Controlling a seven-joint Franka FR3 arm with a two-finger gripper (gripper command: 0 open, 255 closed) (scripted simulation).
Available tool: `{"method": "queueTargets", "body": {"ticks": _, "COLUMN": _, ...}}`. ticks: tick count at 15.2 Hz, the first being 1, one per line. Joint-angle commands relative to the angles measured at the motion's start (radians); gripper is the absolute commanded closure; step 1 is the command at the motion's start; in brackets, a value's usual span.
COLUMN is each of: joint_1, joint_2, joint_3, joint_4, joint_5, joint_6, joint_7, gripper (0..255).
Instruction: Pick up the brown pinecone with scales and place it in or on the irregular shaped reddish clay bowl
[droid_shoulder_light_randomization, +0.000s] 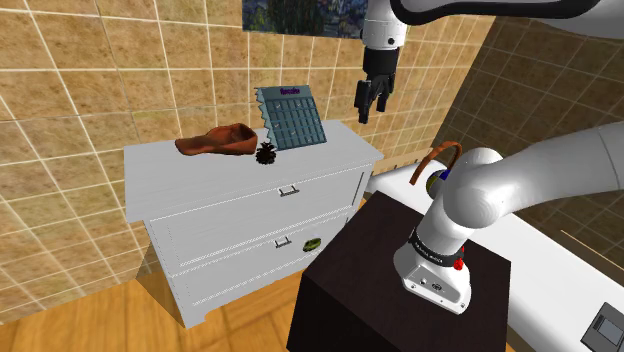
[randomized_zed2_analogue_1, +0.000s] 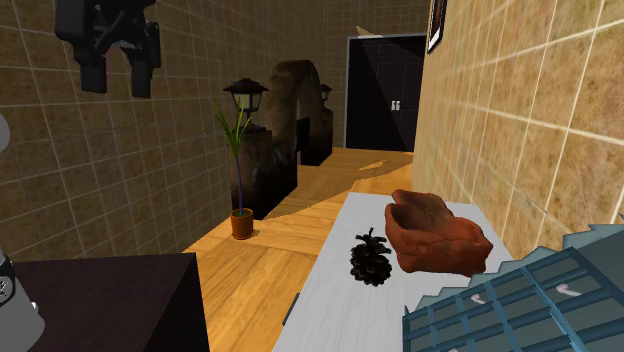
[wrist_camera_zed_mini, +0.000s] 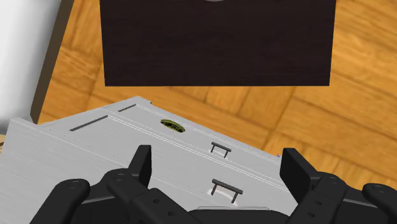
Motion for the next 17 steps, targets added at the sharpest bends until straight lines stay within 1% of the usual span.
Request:
{"method": "queueTargets", "body": {"ticks": 1, "joint_1": 0.0, "joint_2": 0.0, "joint_3": 0.0, "joint_4": 0.0, "joint_5": 0.0, "joint_6": 0.0, "joint_7": 0.0, "gripper": 0}}
{"method": "queueTargets", "body": {"ticks": 5, "joint_1": 0.001, "joint_2": 0.098, "joint_3": 0.018, "joint_4": -0.032, "joint_5": -0.004, "joint_6": 0.161, "joint_7": 0.027, "gripper": 0}}
{"method": "queueTargets", "body": {"ticks": 9, "joint_1": -0.001, "joint_2": 0.218, "joint_3": 0.036, "joint_4": -0.039, "joint_5": -0.015, "joint_6": 0.318, "joint_7": 0.057, "gripper": 0}}
{"method": "queueTargets", "body": {"ticks": 13, "joint_1": -0.007, "joint_2": 0.353, "joint_3": 0.054, "joint_4": -0.021, "joint_5": -0.035, "joint_6": 0.464, "joint_7": 0.092, "gripper": 0}}
{"method": "queueTargets", "body": {"ticks": 17, "joint_1": -0.016, "joint_2": 0.498, "joint_3": 0.071, "joint_4": 0.022, "joint_5": -0.067, "joint_6": 0.595, "joint_7": 0.133, "gripper": 0}}
